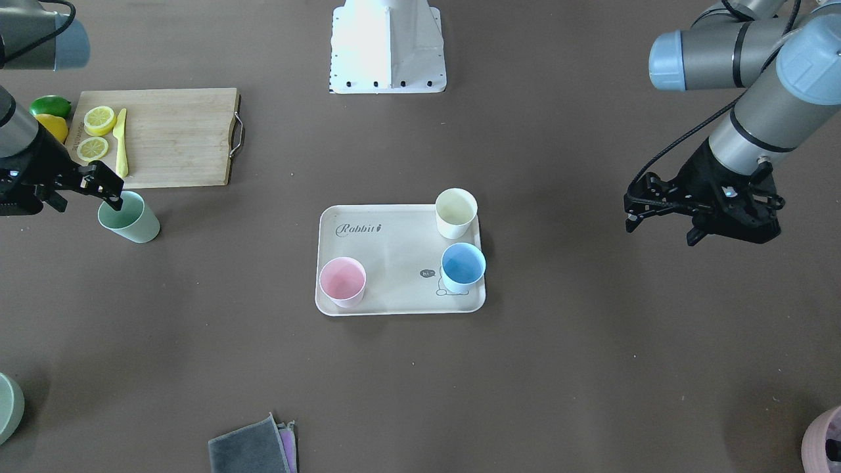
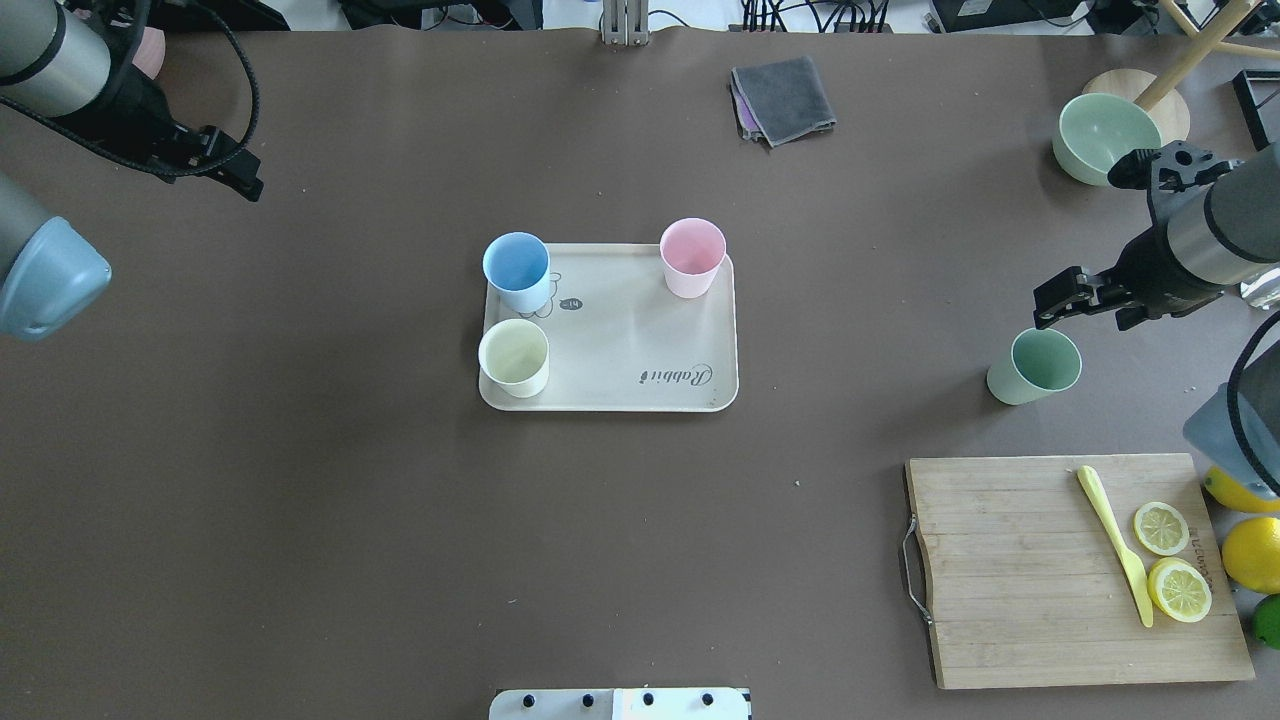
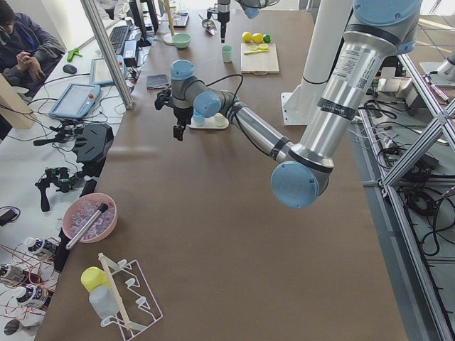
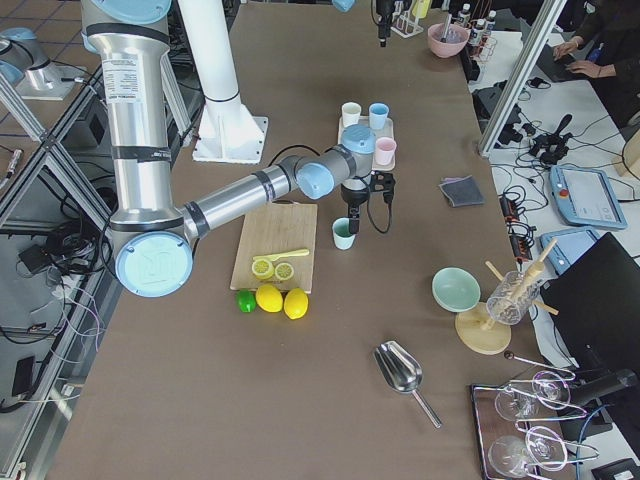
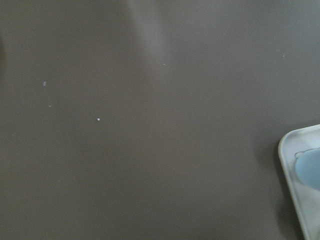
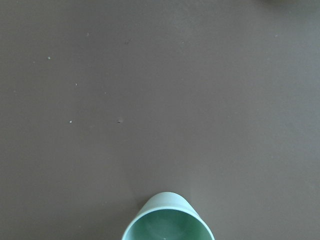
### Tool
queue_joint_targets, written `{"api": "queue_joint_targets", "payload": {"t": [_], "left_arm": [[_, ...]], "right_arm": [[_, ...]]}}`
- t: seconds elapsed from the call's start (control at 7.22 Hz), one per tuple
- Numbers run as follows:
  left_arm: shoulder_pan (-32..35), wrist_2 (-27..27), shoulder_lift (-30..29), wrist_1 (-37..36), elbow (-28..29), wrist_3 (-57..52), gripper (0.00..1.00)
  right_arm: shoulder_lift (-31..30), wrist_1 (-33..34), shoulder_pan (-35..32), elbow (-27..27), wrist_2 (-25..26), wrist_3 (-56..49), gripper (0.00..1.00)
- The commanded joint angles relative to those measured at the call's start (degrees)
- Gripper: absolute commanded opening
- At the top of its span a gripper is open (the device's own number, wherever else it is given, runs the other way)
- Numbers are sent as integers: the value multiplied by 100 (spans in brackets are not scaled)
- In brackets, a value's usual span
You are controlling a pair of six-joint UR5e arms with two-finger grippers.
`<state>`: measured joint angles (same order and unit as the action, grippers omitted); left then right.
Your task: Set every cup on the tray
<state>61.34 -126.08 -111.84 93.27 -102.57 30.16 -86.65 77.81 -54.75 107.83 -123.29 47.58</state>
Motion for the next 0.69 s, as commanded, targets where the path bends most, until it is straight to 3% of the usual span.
{"api": "queue_joint_targets", "payload": {"t": [0.0, 0.55], "left_arm": [[27, 5, 84, -10, -26, -81, 98], [1, 49, 75, -10, -18, -10, 98]], "right_arm": [[-70, -609, 315, -402, 330, 243, 87], [-141, -574, 71, -43, -88, 200, 84]]}}
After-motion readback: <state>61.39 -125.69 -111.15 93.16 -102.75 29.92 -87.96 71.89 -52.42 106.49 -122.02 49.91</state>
